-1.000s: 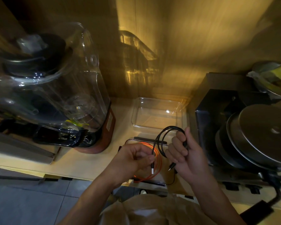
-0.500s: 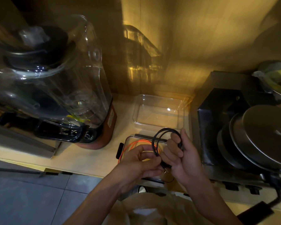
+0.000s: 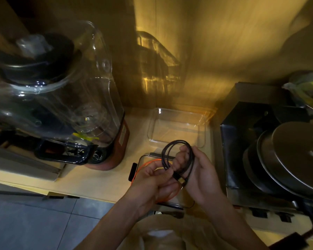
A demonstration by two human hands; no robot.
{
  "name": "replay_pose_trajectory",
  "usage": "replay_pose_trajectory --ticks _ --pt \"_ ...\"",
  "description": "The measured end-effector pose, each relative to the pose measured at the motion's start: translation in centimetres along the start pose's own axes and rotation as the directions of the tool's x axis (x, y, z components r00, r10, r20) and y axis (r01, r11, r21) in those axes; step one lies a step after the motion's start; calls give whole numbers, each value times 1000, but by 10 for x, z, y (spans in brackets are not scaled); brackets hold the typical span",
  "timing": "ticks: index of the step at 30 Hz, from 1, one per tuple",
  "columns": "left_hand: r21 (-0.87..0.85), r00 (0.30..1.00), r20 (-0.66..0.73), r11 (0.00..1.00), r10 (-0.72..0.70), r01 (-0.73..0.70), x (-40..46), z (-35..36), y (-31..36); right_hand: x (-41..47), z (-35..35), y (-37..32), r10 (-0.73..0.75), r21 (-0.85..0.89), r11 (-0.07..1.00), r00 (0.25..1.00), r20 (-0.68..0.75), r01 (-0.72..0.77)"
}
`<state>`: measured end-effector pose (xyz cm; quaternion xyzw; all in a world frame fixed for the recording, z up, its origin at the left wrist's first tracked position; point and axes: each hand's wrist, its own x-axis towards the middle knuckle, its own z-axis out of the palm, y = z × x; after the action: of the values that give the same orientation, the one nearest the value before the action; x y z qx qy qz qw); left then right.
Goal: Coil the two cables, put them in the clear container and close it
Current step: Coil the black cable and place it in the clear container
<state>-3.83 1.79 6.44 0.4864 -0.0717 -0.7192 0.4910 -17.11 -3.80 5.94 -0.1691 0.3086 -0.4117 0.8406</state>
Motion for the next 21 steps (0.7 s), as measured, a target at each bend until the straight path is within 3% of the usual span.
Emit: replay_pose_trajectory --ticks 3,7,13,21 --pt "-58 999 -28 998 15 -17 6 3 3 8 2 5 -91 -184 980 989 -116 69" --pt "-69 994 -102 996 44 -51 19 1 8 18 6 8 -138 -274 957 978 -157 91" --pt "-102 971 -209 986 112 -136 40 -2 20 34 -6 14 -67 -553 832 997 -25 42" --pt "24 961 -263 997 83 -79 80 1 20 66 -18 7 -231 -816 561 973 7 139"
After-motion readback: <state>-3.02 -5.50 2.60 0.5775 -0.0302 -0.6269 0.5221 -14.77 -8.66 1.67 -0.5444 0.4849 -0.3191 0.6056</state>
